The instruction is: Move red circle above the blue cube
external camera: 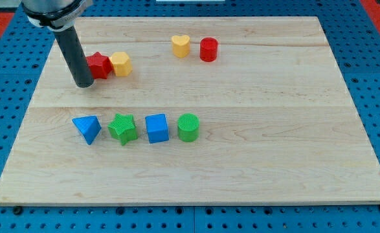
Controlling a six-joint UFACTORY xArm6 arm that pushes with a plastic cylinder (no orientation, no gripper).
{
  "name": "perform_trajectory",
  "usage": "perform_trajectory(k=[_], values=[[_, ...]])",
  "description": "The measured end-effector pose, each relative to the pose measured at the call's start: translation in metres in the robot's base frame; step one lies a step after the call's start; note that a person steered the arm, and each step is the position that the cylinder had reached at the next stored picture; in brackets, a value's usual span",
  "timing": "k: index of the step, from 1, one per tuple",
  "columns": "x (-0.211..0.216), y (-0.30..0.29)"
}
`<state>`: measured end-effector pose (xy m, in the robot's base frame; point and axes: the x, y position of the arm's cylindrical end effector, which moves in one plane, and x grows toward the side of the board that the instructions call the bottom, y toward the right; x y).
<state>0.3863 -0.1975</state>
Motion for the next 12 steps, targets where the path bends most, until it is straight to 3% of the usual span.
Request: perform_trajectory(k=[3,4,5,6,7,8,9,11,12], values=[[-0.012,0.003],[0.008,0.062],[0.008,0.157],[-0.013,0.255],[-0.066,0.292],[-0.11,0.28],[-0.108,0.237],[-0.055,0.177],[-0.039,0.187]])
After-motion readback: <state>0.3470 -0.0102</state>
